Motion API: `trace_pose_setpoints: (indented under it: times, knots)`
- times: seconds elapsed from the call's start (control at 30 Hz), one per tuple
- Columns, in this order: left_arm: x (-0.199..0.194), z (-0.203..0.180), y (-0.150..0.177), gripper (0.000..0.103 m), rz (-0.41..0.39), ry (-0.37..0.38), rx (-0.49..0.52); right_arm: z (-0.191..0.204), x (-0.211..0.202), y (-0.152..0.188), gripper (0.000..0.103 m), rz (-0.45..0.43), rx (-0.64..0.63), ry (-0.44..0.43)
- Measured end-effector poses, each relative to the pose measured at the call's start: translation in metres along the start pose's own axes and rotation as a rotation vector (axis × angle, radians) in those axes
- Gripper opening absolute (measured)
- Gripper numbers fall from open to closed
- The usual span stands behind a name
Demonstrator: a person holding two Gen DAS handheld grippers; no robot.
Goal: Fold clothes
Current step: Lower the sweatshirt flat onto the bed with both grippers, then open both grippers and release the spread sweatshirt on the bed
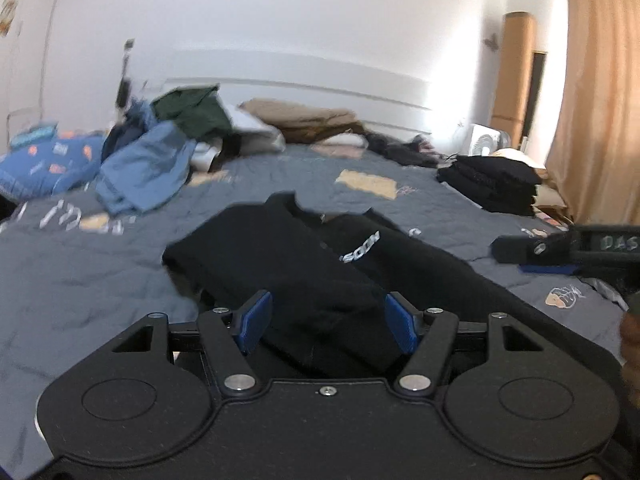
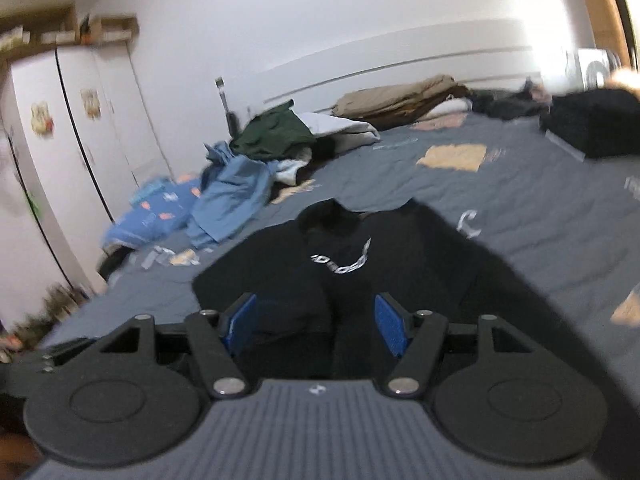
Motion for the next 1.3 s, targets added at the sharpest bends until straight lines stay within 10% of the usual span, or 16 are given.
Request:
trace_pose_setpoints:
  times: [0.07, 0.87, 1.3]
  knots:
    - [-0.001, 0.001, -0.002, 0.075, -0.023, -0.001, -0.01, -0.002, 0.002, 0.006, 0.064, 0.008, 0.014, 0.017]
    - [0.057, -0.049, 0.076, 0.069, 0.15, 0.093, 0.283, -0.013, 0.012, 0.014, 0.065, 0.07, -0.031, 0.053]
    - [0.077, -0.039, 0.095, 0.015, 0.219, 0.091, 0.257, -0.02, 0.012, 0.012, 0.065, 0.073, -0.007, 0.06]
Point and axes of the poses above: each gripper's, at about its wrist camera, not at the fingertips, and x roughly the way its jaws point, z to its left, y to its underside, the point moved 7 cm from there along x, roughly the way its jaws point, and after that the axes turned 13 degrees about -z, right-handed, at the moved point
